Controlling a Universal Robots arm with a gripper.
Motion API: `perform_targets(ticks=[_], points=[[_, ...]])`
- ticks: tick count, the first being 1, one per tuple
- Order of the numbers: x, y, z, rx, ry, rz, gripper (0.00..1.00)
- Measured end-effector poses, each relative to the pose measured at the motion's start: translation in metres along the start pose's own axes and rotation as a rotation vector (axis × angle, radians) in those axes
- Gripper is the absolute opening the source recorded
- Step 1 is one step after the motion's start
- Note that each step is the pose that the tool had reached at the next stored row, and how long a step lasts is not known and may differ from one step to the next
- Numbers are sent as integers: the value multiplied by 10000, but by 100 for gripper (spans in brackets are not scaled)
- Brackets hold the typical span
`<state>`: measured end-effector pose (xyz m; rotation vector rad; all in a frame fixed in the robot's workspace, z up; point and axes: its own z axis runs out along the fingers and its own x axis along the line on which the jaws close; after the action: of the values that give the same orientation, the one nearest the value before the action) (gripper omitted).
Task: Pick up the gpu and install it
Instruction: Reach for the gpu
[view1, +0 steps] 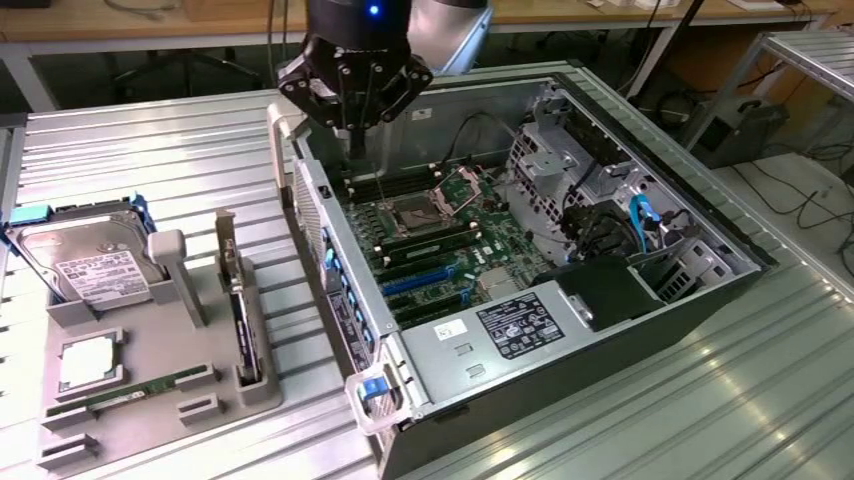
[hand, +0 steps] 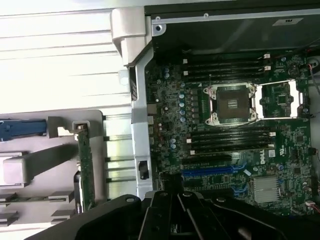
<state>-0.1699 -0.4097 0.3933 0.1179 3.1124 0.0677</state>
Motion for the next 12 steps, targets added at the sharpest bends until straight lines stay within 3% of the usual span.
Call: perform_targets(ticks=[1,5,7,12], points=[[115,-24,-5,2,1,2,11],[326,-61,-11,0,0,2,11],[484,-87,-15,0,0,1,11],[709,-120,-20,1,1,2,11]])
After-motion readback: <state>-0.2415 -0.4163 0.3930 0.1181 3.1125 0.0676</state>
